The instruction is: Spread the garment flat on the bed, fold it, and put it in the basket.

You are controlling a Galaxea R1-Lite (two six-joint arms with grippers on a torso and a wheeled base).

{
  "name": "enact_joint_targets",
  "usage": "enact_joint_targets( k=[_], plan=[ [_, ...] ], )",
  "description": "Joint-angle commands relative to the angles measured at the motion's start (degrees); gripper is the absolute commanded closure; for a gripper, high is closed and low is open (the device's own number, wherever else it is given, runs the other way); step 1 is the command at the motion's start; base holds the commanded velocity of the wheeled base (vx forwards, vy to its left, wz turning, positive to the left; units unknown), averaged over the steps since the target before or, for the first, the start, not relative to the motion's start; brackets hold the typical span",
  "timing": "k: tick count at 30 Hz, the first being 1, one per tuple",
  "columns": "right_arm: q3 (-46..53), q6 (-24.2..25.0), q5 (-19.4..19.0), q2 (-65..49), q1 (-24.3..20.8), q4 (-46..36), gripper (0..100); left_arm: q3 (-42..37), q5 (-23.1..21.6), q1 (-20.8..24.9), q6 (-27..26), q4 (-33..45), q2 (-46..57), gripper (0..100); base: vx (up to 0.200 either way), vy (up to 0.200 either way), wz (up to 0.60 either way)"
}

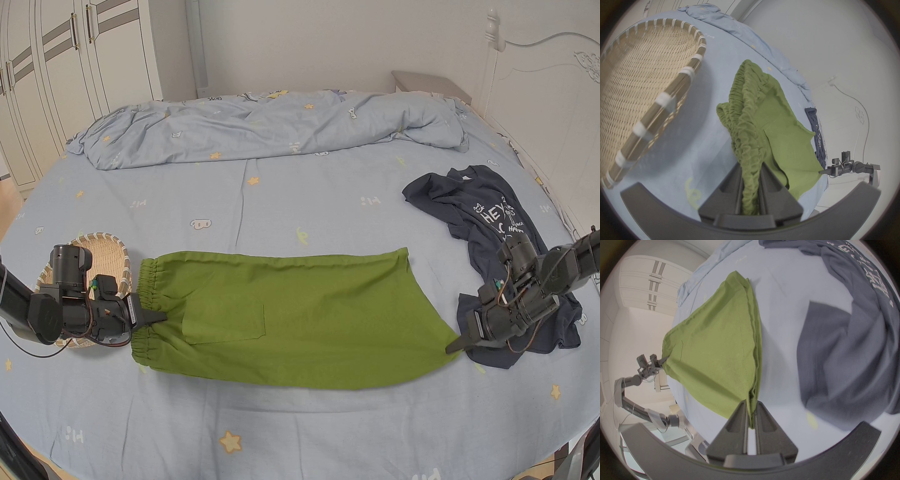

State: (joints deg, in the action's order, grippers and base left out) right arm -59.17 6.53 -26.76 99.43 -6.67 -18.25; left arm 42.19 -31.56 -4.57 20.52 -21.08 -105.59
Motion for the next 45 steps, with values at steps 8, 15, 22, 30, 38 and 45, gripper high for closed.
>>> enact_joint_targets(
  k=[8,15,22,30,38,45],
  plan=[
    [25.07,-0.29,1.97,-19.71,-7.13,5.33,100,-15.56,0.01,-4.48,-11.20,2.53,8.30,100,0.000,0.000,0.00],
    [30.78,-0.29,2.76,-21.91,-7.57,7.00,100,-20.57,-0.08,-4.39,-11.55,2.18,11.02,100,0.000,0.000,0.00],
    [31.40,-0.21,2.85,-21.73,-7.92,7.09,100,-20.83,-0.17,-4.39,-11.55,2.18,10.85,100,0.000,0.000,0.00],
    [31.49,-0.21,2.76,-21.56,-7.92,7.09,0,-20.92,-0.17,-4.22,-11.64,2.18,11.02,100,0.000,0.000,0.00],
    [30.61,-0.29,2.94,-21.91,-7.22,7.18,0,-20.92,0.27,-4.57,-13.22,2.18,12.26,100,0.000,0.000,0.00],
    [20.50,3.66,3.03,-23.40,-6.95,6.74,0,-20.66,0.18,-7.82,-16.65,2.27,16.12,100,0.000,0.000,0.00]
  ],
)
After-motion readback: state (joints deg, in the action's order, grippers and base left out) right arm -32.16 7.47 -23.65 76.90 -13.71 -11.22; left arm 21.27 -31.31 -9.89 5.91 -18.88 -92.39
